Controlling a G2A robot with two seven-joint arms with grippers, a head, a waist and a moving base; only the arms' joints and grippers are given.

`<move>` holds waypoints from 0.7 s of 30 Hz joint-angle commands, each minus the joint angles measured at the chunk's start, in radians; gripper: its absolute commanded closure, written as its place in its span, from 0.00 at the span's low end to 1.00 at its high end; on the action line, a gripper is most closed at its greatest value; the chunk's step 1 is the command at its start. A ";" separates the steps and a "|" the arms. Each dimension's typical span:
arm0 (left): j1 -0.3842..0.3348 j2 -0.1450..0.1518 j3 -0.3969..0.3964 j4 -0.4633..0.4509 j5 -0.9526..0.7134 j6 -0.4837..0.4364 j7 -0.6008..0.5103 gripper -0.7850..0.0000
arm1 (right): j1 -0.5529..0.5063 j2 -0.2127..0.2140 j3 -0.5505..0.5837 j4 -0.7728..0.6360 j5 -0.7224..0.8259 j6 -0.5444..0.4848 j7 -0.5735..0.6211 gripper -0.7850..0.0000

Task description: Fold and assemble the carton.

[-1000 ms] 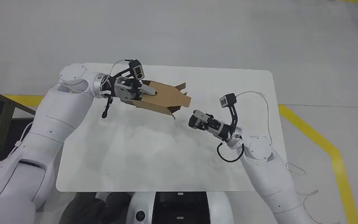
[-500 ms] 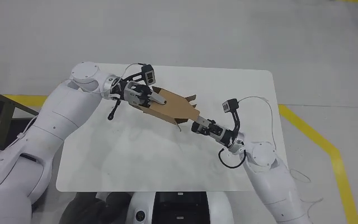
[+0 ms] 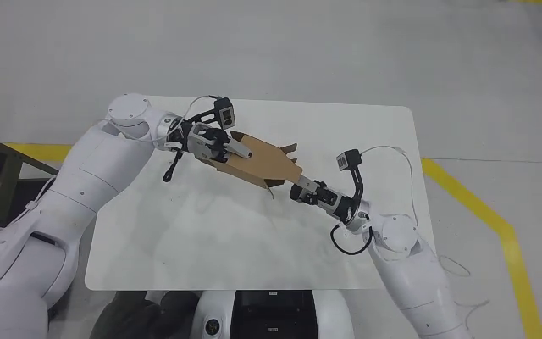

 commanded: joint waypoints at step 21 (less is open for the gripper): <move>0.066 0.018 -0.094 -0.034 -0.002 0.048 0.000 1.00 | 0.005 0.007 -0.003 0.007 -0.062 0.065 -0.081 0.00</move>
